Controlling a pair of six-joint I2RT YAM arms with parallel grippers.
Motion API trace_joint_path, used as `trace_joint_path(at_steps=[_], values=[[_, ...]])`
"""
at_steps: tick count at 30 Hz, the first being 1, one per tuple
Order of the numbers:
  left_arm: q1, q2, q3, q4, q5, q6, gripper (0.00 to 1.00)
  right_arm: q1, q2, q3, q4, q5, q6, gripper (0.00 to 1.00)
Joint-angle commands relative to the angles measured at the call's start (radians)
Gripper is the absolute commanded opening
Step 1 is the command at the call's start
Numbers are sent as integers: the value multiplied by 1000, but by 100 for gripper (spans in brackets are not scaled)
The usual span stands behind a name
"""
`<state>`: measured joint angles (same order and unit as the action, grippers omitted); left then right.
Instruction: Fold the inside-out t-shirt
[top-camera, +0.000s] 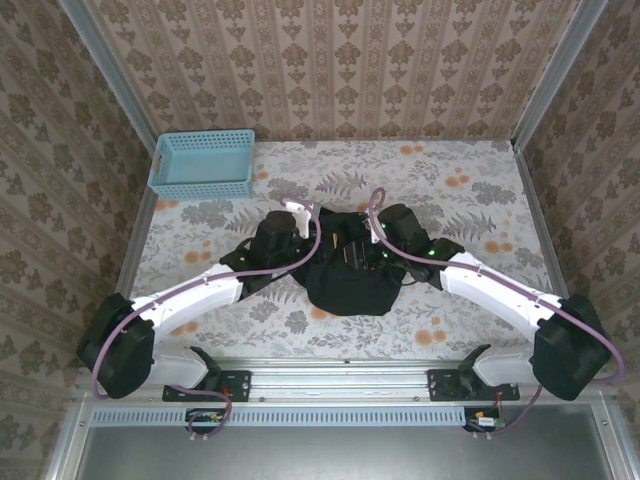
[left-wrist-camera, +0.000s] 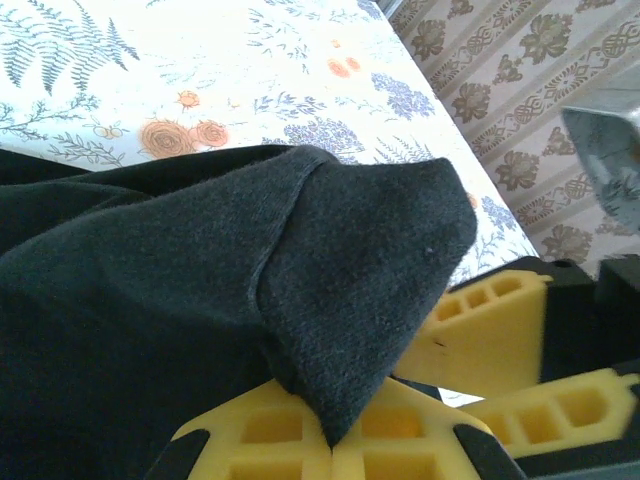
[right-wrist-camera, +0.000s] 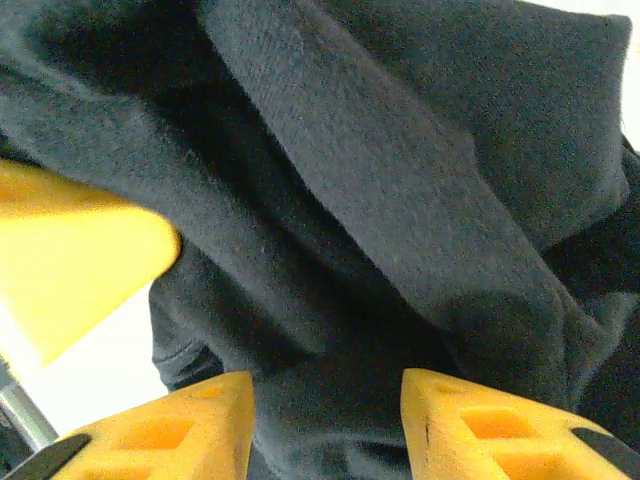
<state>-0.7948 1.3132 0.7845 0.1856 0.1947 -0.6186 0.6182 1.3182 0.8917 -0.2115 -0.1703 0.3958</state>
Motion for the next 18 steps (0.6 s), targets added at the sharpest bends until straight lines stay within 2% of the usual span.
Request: trace_joint_path(at_steps=[1, 8, 11, 13, 14, 18], values=[[9, -35, -7, 17, 27, -23, 0, 3, 50, 54, 44, -24, -79, 45], [8, -61, -18, 11, 32, -21, 0, 2, 141, 112, 31, -46, -113, 46], [9, -63, -18, 10, 43, -18, 0, 2, 145, 118, 40, -73, -124, 32], [9, -63, -16, 3, 43, -13, 0, 6, 143, 134, 19, -78, -142, 16], [10, -63, -17, 0, 42, -10, 0, 10, 136, 137, 11, -76, -148, 11], [22, -60, -4, -44, 26, 11, 0, 23, 81, 127, -18, -33, -163, 0]])
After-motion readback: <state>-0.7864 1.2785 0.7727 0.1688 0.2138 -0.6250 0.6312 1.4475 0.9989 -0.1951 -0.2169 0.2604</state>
